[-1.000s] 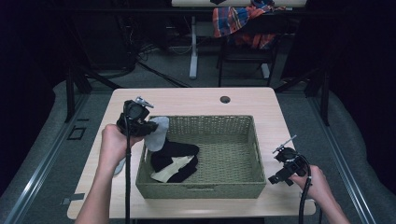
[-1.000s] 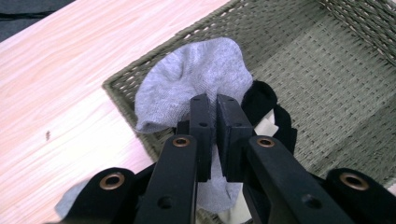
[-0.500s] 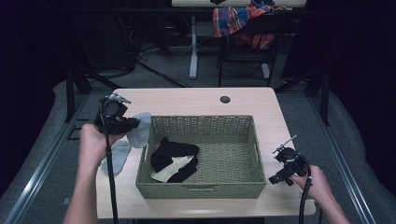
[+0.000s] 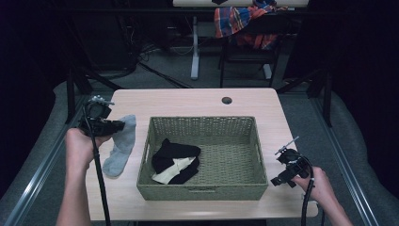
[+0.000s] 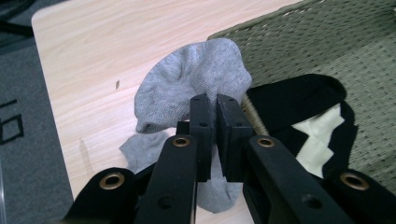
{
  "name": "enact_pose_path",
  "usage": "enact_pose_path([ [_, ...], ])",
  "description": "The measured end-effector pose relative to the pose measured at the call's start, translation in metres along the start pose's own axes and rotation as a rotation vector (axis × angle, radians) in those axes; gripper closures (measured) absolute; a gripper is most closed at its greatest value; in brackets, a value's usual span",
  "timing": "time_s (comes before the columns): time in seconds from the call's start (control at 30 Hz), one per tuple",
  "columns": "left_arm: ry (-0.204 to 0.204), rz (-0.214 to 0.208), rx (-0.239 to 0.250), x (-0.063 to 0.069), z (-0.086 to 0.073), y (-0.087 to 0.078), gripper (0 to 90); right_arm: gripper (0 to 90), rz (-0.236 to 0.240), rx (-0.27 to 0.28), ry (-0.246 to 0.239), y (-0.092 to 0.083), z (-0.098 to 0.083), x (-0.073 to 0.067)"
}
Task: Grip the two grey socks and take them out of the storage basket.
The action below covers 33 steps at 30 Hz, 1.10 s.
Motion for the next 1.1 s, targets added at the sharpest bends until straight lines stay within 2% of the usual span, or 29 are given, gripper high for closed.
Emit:
enact_pose_path([
  [0.2,-0.037,0.008,-0.014,-0.014,-0.01,0.006,85.9,12.4,-0.002,0.01,0.009,0.001,0.0,-0.001],
  [0.23,-0.05,0.011,-0.022,-0.018,-0.013,0.007,85.9,12.4,0.001,-0.024,-0.02,-0.001,0.001,0.001],
  [0.27,-0.056,0.014,-0.023,-0.02,-0.014,0.008,86.0,12.4,-0.007,0.006,0.004,0.001,0.0,0.0],
  [0.37,-0.066,0.019,-0.033,-0.025,-0.018,0.011,86.0,12.4,-0.003,0.008,0.006,0.001,0.0,0.0],
  [0.67,-0.096,0.039,-0.073,-0.037,-0.032,0.023,85.9,12.3,-0.003,0.009,0.006,0.001,0.0,0.0],
  [0.8,-0.108,0.036,-0.093,-0.041,-0.038,0.03,86.0,12.4,-0.002,0.011,0.009,0.001,0.0,-0.001],
  [0.87,-0.113,0.033,-0.103,-0.044,-0.041,0.034,85.9,12.3,-0.004,-0.007,-0.008,0.0,0.0,0.0],
  [1.0,-0.12,0.028,-0.12,-0.046,-0.047,0.04,85.9,12.4,-0.006,0.009,0.005,0.001,0.0,0.0],
  [1.1,-0.146,0.033,-0.135,-0.051,-0.055,0.049,85.8,12.4,-0.004,-0.033,-0.03,-0.002,0.001,0.002],
])
Point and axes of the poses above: each handheld gripper's, and its own axes: y roughly forward along the jaws, z roughly out of its top, x roughly to its right, the point moved 3 cm from there along y, roughly forward along the jaws, and after that the axes turned 11 degrees about x, right-handed, at the moved point
